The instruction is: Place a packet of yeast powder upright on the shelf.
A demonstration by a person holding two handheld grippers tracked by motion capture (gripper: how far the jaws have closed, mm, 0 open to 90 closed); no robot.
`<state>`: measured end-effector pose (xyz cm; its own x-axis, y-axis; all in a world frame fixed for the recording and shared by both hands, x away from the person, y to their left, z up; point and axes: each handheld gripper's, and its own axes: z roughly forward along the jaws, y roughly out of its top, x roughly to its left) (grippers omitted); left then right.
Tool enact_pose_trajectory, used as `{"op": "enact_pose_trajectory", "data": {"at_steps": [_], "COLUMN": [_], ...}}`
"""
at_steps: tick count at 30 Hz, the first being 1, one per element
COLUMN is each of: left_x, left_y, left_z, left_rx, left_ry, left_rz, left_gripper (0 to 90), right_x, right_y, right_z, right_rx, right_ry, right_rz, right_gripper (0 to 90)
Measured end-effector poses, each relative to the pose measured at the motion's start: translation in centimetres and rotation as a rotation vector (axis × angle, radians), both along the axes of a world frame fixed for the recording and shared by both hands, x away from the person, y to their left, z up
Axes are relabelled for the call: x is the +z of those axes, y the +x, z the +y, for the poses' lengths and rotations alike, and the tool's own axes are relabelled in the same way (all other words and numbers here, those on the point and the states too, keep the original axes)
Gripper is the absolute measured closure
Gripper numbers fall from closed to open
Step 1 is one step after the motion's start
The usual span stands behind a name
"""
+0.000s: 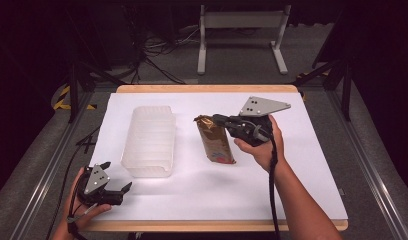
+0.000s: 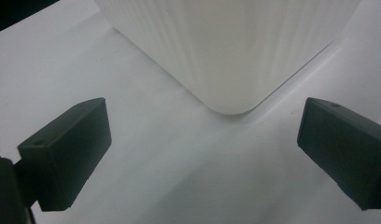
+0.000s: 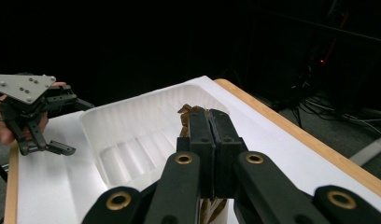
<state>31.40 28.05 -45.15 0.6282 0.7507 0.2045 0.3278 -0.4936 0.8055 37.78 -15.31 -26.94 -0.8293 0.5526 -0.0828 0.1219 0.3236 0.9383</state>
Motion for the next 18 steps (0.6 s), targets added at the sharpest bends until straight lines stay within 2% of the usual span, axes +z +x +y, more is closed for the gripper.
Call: {"op": "enact_pose_trajectory", "data": {"at_steps": [7,9,11,18], "left_x": [-0.1,-0.1,-0.1,-0.2], "left_y": [0.0,-0.1,0.0,-0.1], "left_z": [0.1,0.1,0.1,0.2], "left_rx": [-0.001,0.002,-0.001,0.0], "left_ry": [0.0,-0.001,0.003,0.001], "left_rz": [0.0,0.002,0.003,0.002], "left_gripper": [3.7,3.7,3.8,3.8], "right_x": [0.3,0.3,0.4,1.2], "right_y": [0.9,1.1,1.4,1.9], "right_z": [2.2,2.9,3.4,5.3], "right_rx": [0.047,0.06,0.073,0.101], "right_ry": [0.007,-0.005,0.007,0.016], "right_rz": [-0.004,-0.013,-0.003,-0.02], "right_gripper": [89.0,89.0,89.0,89.0]}}
